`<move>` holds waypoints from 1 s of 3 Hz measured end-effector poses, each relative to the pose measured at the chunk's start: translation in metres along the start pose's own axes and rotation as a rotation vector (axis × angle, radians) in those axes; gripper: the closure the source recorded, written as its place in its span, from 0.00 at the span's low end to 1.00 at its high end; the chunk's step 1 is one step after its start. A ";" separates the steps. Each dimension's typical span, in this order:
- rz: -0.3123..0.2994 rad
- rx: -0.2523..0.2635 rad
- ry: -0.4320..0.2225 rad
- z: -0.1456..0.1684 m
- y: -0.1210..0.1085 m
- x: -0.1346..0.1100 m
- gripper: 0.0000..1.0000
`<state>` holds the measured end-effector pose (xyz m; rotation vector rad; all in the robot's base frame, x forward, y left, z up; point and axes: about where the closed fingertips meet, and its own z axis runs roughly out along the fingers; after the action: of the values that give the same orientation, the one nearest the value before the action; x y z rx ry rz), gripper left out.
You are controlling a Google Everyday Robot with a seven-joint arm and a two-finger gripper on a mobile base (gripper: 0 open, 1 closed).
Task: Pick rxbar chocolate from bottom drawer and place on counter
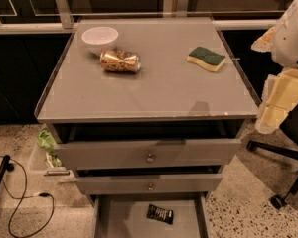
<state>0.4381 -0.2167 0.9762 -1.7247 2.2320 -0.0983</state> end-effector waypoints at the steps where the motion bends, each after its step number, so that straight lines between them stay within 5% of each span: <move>1: 0.000 0.000 0.000 0.000 0.000 0.000 0.00; 3: -0.049 -0.022 0.012 0.036 0.032 0.017 0.00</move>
Offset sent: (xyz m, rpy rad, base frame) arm -0.0163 -0.0020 -0.0380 -0.0080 0.0351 0.0523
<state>0.4146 -0.2188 0.9309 -1.7953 2.2077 -0.0959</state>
